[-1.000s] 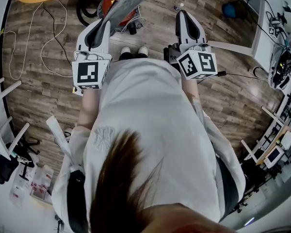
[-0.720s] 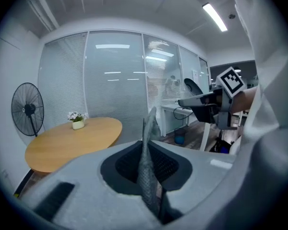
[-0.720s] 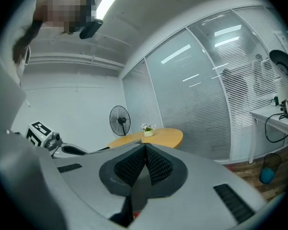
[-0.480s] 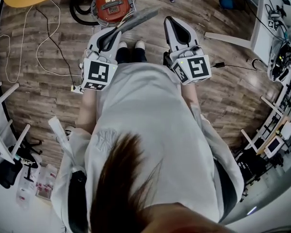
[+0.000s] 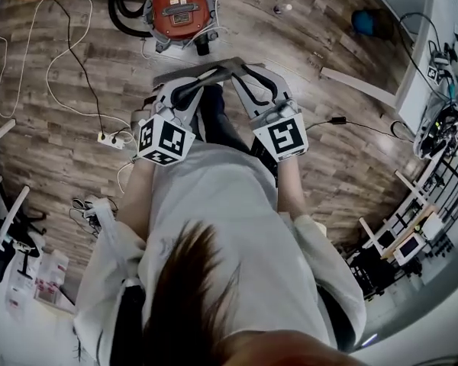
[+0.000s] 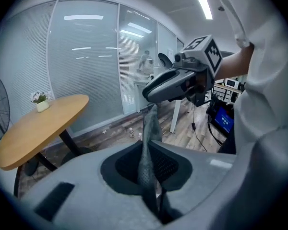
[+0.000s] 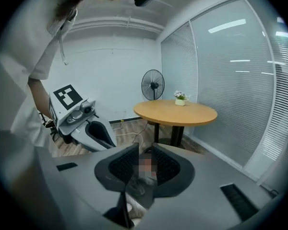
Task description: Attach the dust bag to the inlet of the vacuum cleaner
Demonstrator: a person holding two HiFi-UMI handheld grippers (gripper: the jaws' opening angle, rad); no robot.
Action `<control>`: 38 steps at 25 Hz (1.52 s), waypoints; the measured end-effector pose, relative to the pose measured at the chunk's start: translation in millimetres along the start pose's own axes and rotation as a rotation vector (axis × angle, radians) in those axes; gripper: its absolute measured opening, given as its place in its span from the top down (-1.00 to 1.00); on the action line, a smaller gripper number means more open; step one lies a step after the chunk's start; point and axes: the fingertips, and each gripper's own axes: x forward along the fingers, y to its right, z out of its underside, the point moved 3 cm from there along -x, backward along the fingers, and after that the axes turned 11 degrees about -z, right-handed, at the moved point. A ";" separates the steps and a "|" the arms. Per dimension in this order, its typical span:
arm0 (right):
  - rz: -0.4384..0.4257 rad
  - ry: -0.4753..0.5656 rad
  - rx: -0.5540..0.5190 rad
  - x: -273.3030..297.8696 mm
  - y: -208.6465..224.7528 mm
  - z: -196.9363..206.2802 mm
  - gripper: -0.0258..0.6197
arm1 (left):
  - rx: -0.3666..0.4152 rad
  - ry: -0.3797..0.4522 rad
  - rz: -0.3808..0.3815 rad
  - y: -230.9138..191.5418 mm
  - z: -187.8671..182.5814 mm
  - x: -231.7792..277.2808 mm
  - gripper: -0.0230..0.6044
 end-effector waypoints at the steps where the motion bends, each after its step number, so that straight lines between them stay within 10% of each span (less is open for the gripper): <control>1: -0.022 -0.016 0.020 8.5 -0.2 10.6 0.64 | 0.003 -0.016 0.005 4.3 7.8 6.2 0.80; 19: -0.316 -0.541 -0.045 120.5 -18.3 213.0 0.25 | 0.022 -0.120 0.212 53.7 147.9 122.5 0.80; 38: -0.435 -0.695 -0.147 182.3 -6.4 328.8 0.74 | 0.011 -0.235 0.233 71.3 241.3 191.8 0.79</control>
